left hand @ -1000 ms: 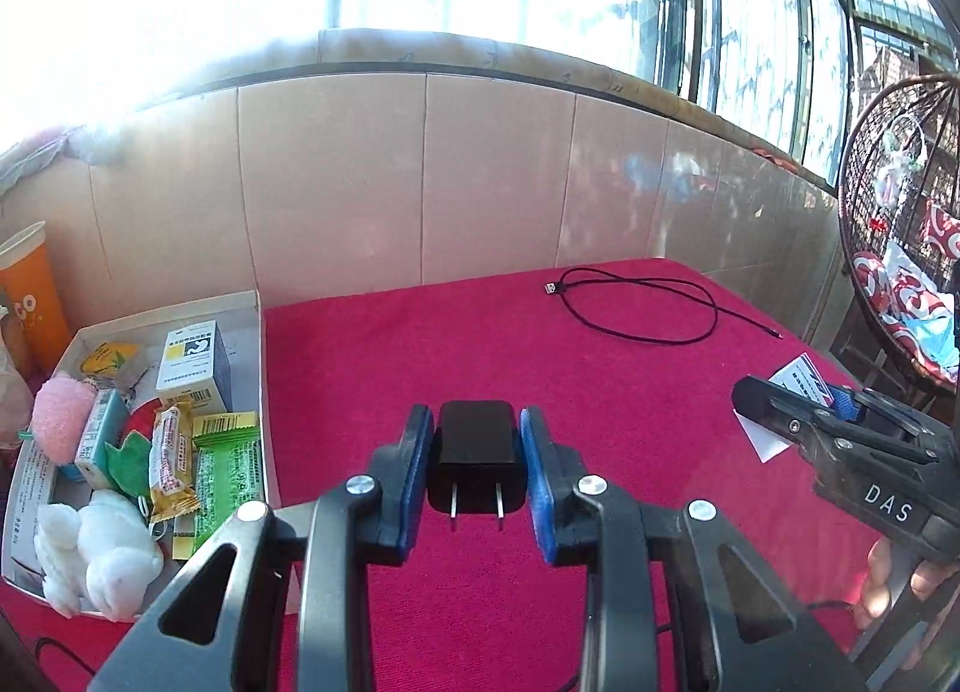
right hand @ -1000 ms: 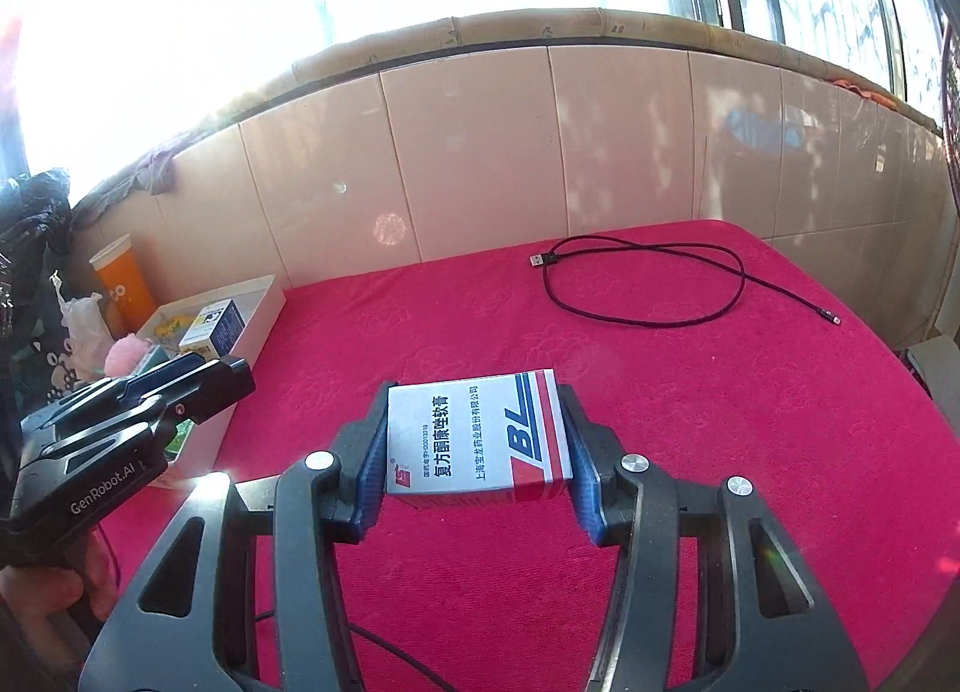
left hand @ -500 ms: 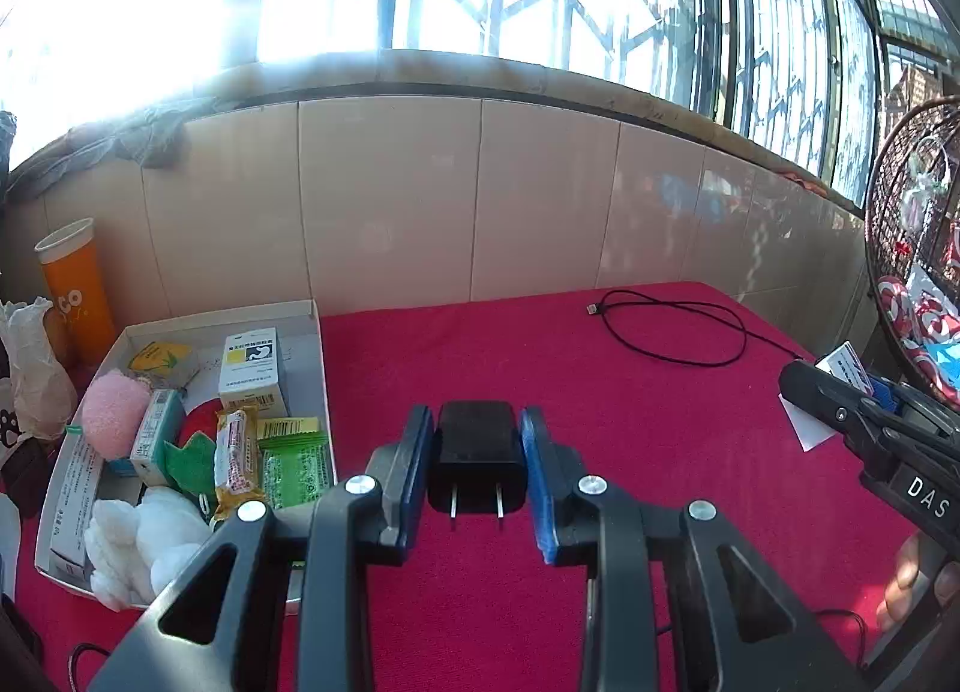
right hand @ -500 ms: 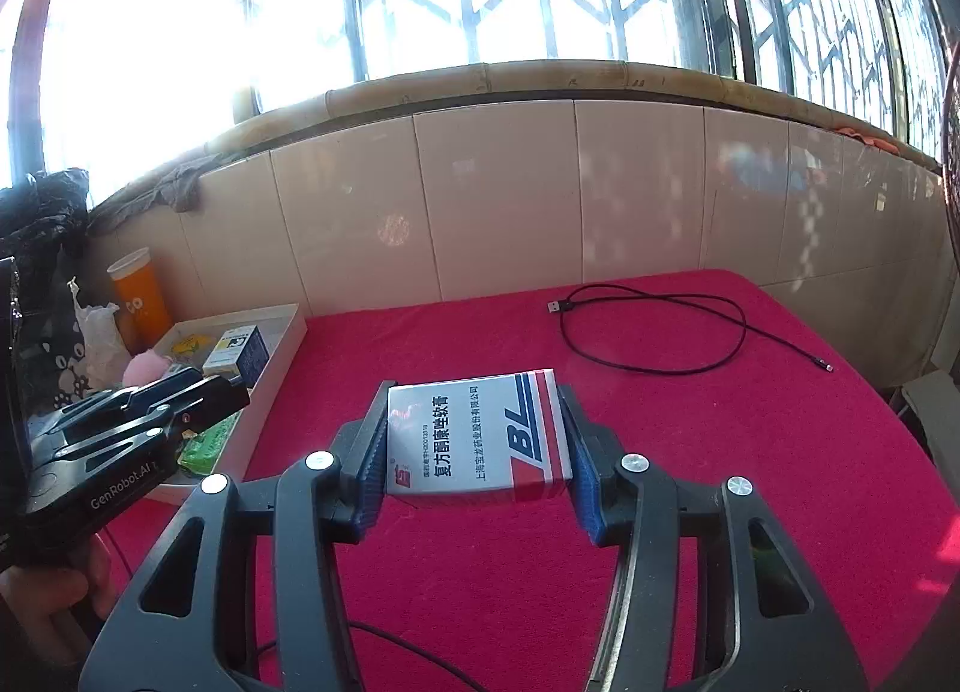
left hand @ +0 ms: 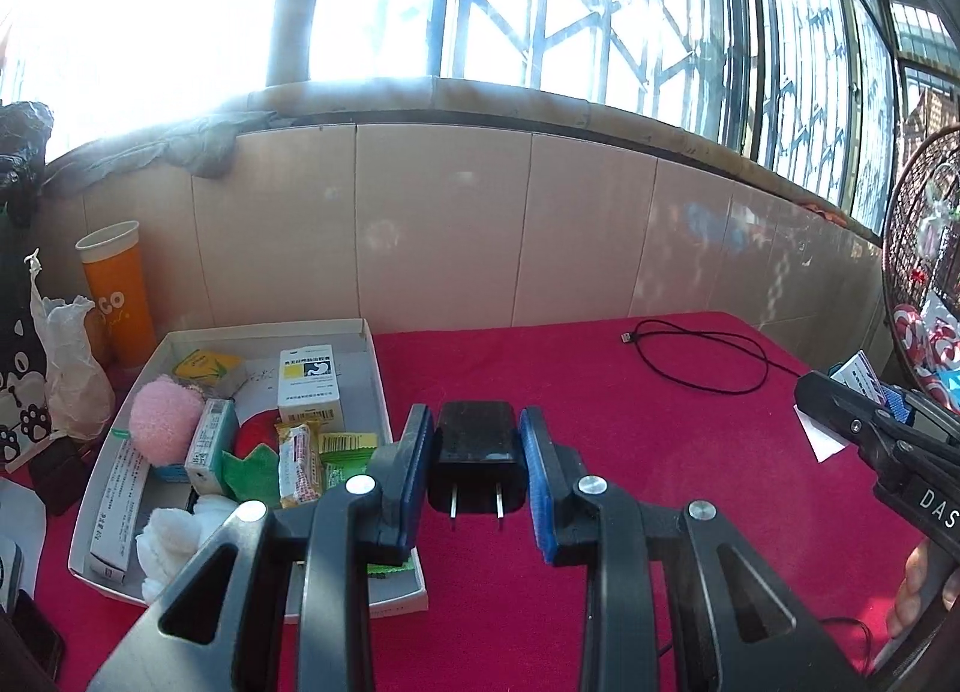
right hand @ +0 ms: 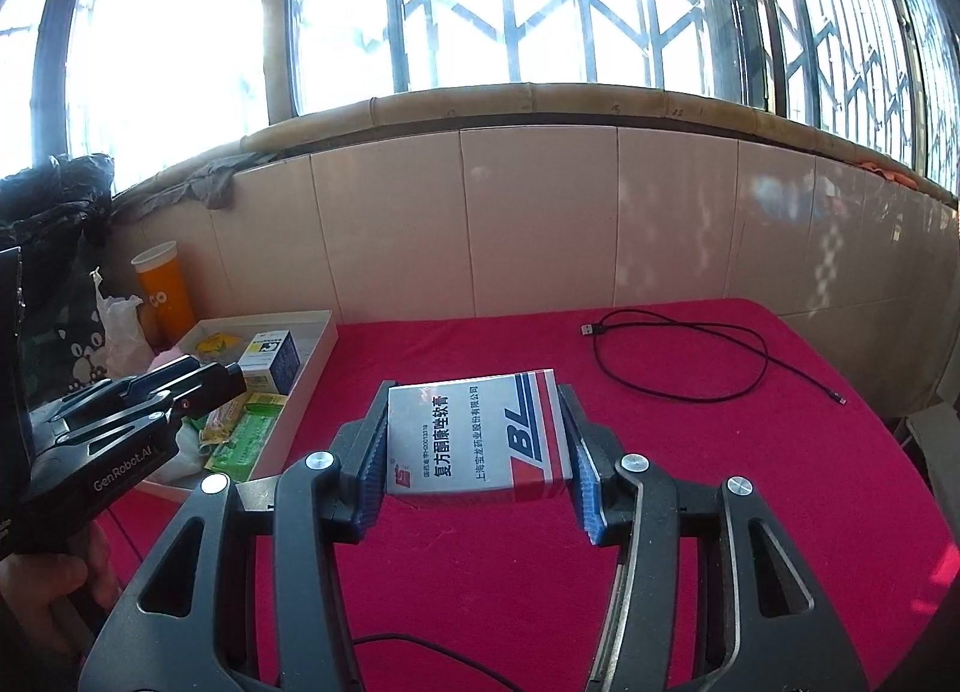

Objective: Organize objects
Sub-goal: 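Lift and carry the charger and BL box over the white tray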

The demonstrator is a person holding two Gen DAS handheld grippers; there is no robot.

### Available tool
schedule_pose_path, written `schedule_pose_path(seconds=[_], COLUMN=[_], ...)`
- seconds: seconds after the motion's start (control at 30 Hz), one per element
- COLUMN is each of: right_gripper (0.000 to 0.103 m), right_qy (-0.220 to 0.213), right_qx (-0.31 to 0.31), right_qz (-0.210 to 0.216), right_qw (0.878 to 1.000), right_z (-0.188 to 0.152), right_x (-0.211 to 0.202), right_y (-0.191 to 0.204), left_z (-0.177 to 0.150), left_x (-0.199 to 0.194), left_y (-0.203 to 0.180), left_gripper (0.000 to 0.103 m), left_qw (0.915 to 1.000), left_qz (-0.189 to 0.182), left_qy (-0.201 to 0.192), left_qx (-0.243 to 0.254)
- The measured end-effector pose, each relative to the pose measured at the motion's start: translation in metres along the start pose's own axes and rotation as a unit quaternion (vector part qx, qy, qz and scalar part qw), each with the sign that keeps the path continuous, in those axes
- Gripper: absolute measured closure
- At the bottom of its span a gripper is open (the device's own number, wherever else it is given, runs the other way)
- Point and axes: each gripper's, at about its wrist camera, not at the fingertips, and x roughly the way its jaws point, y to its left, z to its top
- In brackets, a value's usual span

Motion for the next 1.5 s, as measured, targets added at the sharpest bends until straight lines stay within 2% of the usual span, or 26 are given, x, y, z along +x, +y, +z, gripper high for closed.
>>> schedule_pose_path(seconds=[1.5], right_gripper=[0.053], right_qy=[-0.008], right_qx=[-0.065], right_qz=[0.039], right_qw=[0.997], right_z=[0.015], right_x=[0.009], right_y=[0.090], left_z=[-0.001], left_x=[-0.022], left_y=[0.075], left_gripper=[0.074], left_qw=[0.9972], left_qz=[0.048], left_qy=[-0.018], left_qx=[-0.054])
